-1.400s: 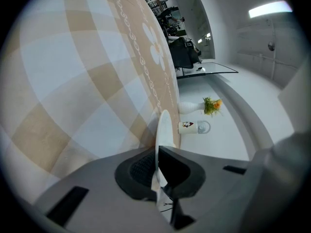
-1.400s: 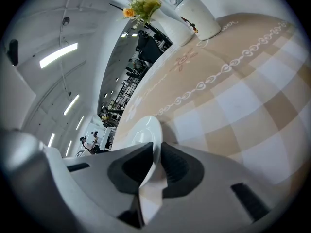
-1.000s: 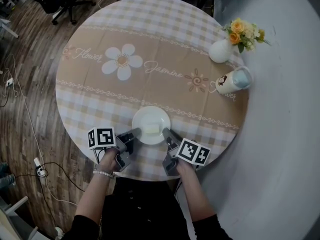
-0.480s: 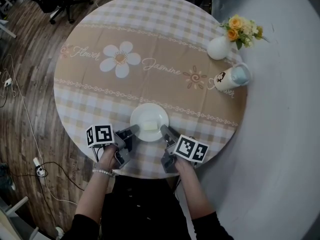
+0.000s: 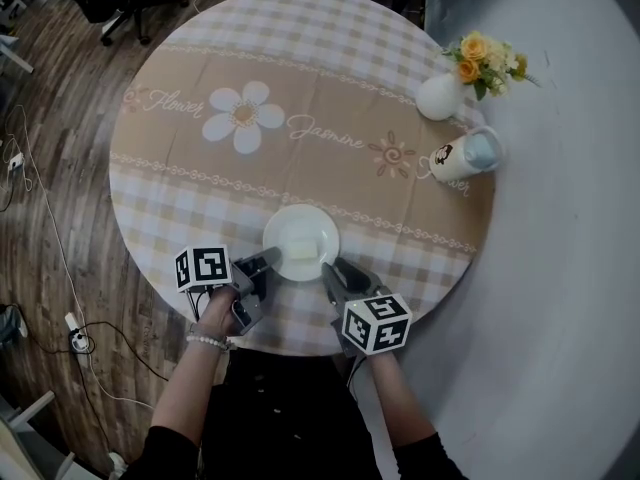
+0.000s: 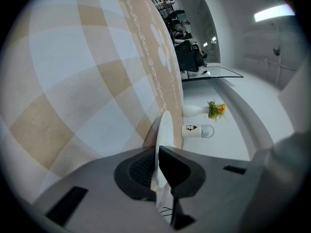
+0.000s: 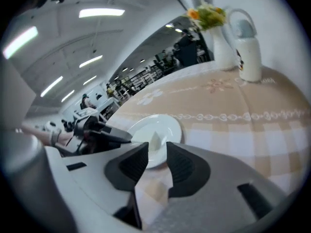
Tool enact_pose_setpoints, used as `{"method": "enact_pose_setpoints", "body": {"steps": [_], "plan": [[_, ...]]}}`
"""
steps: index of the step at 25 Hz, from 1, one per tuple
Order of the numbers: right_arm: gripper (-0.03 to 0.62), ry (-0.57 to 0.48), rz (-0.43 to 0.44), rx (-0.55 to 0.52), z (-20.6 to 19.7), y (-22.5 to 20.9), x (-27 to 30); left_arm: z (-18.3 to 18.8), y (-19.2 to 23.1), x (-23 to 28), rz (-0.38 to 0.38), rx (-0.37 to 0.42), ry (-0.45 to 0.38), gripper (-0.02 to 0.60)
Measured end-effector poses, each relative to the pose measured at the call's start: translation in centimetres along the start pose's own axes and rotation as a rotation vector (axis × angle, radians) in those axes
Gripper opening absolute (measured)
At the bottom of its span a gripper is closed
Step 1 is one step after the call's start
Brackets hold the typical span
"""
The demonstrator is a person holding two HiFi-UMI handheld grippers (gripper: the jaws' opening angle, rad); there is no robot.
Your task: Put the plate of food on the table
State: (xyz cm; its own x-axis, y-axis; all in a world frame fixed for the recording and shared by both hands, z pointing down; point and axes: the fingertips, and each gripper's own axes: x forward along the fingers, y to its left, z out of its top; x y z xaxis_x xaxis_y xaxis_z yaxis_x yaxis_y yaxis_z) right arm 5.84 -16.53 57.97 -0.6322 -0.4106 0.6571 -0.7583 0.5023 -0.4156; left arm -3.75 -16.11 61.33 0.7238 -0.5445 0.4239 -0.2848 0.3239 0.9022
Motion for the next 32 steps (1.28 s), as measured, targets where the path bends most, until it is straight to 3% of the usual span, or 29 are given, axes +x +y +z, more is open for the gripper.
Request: {"method": "enact_pose_setpoints", "body": {"steps": [7, 10, 13, 19, 23, 30, 32], "plan": [[0.089, 0.146, -0.041, -0.774, -2.3, 4.9, -0.1, 0.0, 0.0, 0.0, 0.003, 0.001, 0.000, 0.008], [0.091, 0.192, -0.060, -1.031, -3.6, 5.9, 0.5, 0.0, 0.0, 0.0, 0.007, 0.001, -0.001, 0.008], [0.091, 0.228, -0.072, -1.214, -4.3, 6.5, 1.0, 0.0, 0.0, 0.0, 0.007, 0.001, -0.001, 0.008], [0.089, 0.265, -0.094, -1.368, -5.1, 6.4, 2.1, 0.1, 0.1, 0.1, 0.002, 0.002, -0.003, 0.008], [0.034, 0.274, -0.134, -1.435, -5.2, 6.1, 2.5, 0.0, 0.0, 0.1, -0.004, 0.000, -0.001, 0.008], [0.032, 0.276, -0.172, -1.391, -4.9, 6.1, 2.4, -0.1, -0.6, 0.1, -0.021, 0.017, 0.004, 0.009], [0.032, 0.278, -0.189, -1.376, -4.7, 6.0, 2.5, -0.2, -1.4, 0.2, -0.052, 0.022, 0.011, 0.092]]}}
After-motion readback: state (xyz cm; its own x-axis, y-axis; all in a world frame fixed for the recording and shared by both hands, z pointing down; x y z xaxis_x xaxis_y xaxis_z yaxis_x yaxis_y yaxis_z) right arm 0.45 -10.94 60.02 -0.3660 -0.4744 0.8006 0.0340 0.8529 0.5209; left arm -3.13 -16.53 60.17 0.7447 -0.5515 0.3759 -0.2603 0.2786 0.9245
